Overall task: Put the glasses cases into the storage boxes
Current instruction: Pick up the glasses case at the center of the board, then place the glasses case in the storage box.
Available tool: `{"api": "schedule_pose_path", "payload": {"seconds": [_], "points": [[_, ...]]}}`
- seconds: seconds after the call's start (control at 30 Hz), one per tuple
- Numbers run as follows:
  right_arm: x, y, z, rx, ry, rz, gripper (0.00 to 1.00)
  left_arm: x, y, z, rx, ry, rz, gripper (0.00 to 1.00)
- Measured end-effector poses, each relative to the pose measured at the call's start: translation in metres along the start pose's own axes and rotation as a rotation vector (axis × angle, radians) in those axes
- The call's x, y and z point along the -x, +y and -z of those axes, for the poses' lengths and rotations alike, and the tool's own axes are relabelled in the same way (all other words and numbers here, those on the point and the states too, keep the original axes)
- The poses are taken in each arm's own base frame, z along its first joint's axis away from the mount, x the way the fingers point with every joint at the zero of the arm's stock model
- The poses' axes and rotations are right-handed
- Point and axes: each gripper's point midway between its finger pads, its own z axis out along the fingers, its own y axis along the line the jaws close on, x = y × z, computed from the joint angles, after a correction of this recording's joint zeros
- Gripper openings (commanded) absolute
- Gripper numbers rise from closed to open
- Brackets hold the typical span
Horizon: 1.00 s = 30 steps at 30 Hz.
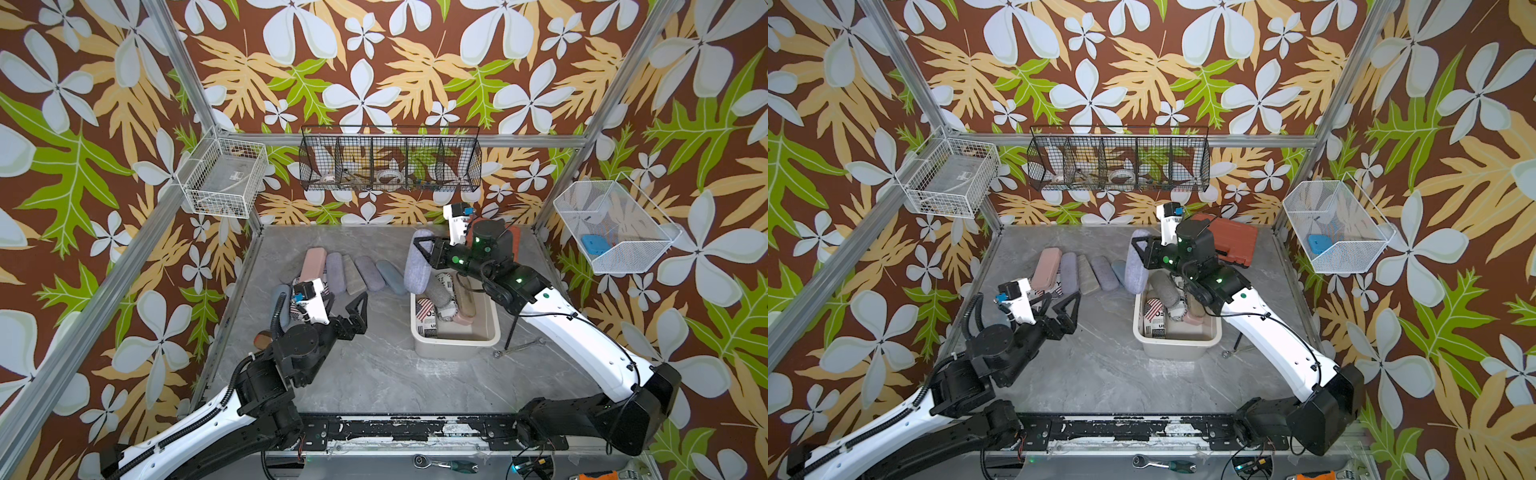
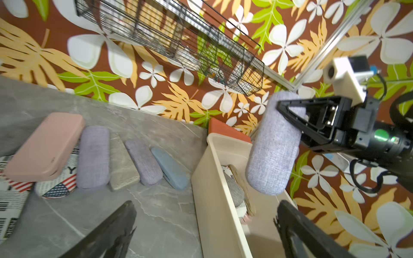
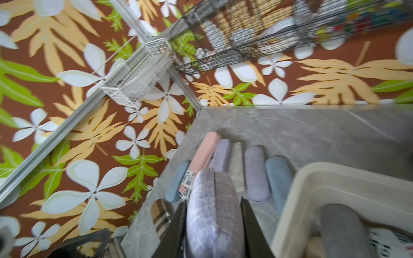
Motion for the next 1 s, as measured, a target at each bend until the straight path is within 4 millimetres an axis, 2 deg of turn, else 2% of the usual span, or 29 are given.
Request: {"api": "schedule_pose_path", "payload": {"seconds": [0.07, 0.13, 0.23, 0.37, 0.5, 0.7, 0.93, 1.0], "points": [[-0.004, -0.034, 0.004, -0.077, 0.012, -0.023, 0.26, -0.001, 0.010, 0.002, 0.039, -0.013, 0.001, 1.00], [-0.019, -0.060, 0.004, -0.130, 0.045, -0.046, 0.26, -0.007, 0.019, 0.001, 0.076, -0.011, -0.002, 1.00], [-0.057, -0.075, -0.001, -0.140, 0.142, -0.074, 0.25, -0.013, 0.029, -0.002, 0.124, -0.006, -0.005, 1.00], [-0.101, -0.091, -0.002, -0.148, 0.235, -0.106, 0.25, -0.019, 0.032, -0.008, 0.154, 0.007, -0.020, 1.00], [-0.136, -0.096, -0.004, -0.125, 0.314, -0.146, 0.25, -0.027, 0.034, -0.013, 0.171, 0.024, -0.016, 1.00], [-0.174, -0.098, -0.015, -0.089, 0.397, -0.210, 0.28, -0.037, 0.043, -0.018, 0.210, 0.050, 0.009, 1.00], [-0.194, -0.107, -0.026, -0.108, 0.435, -0.240, 0.32, -0.038, 0.048, -0.014, 0.210, 0.047, 0.045, 1.00], [-0.194, -0.107, -0.026, -0.113, 0.433, -0.236, 0.39, -0.037, 0.049, -0.012, 0.208, 0.041, 0.056, 1.00]]}}
